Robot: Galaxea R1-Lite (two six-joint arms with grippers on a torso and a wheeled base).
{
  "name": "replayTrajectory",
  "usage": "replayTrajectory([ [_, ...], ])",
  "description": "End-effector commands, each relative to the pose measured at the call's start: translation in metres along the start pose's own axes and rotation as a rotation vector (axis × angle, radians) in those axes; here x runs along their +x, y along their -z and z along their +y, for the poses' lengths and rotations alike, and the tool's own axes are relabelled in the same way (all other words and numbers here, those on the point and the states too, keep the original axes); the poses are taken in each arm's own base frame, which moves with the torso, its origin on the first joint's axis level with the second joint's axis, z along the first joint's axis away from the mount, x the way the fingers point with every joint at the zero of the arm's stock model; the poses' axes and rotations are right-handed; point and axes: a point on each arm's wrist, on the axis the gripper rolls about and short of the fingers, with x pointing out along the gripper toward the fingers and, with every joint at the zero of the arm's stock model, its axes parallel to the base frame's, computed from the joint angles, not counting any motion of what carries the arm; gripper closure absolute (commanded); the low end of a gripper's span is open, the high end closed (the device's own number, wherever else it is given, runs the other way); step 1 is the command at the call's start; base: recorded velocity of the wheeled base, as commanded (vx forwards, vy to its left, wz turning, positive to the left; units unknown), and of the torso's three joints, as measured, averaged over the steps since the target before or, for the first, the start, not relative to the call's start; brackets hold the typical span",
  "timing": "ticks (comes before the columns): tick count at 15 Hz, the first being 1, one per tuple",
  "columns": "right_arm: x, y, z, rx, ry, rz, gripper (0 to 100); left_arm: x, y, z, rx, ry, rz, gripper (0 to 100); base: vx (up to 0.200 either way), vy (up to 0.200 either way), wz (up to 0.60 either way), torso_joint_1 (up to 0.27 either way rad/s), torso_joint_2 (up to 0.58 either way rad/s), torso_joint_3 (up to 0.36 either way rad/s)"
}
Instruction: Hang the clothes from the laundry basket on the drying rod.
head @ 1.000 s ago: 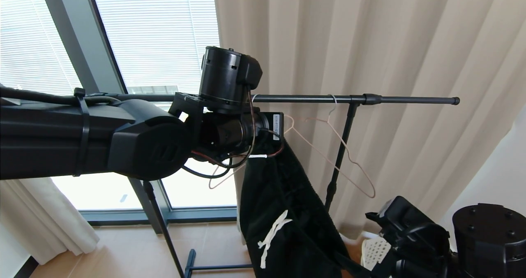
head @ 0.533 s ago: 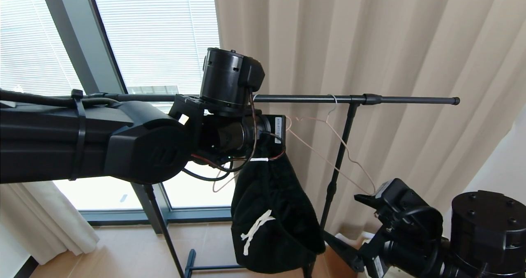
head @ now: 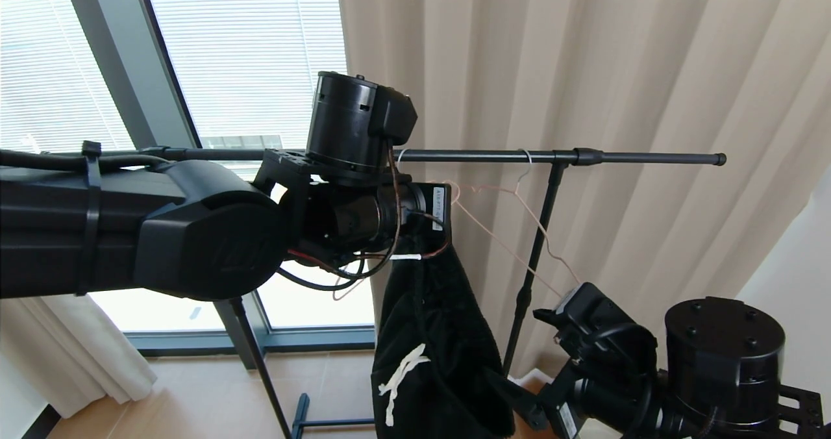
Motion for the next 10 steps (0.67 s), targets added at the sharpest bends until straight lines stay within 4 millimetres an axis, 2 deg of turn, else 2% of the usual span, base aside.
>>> replayTrajectory([
  [1,0.011,0.010,0.000,-0.003,0.006,0.056,0,-0.006,-0.002,0.001,0.009,0.004,-0.008,100,0.000,0.000,0.00,0.000,0.00,0.000],
  [5,0.033,0.025,-0.010,0.021,0.058,0.066,0,-0.013,0.000,-0.006,0.029,0.028,-0.006,100,0.000,0.000,0.00,0.000,0.00,0.000],
  [6,0.041,0.028,-0.013,0.039,0.073,0.057,100,-0.012,0.003,-0.007,0.042,0.026,0.001,100,0.000,0.000,0.00,0.000,0.00,0.000],
  [7,0.048,0.027,-0.016,0.076,0.093,0.028,100,-0.012,0.006,-0.005,0.051,0.022,0.013,100,0.000,0.000,0.00,0.000,0.00,0.000],
  [10,0.044,0.021,-0.032,0.139,0.146,-0.021,100,-0.015,0.016,0.001,0.057,0.013,0.045,100,0.000,0.000,0.00,0.000,0.00,0.000],
])
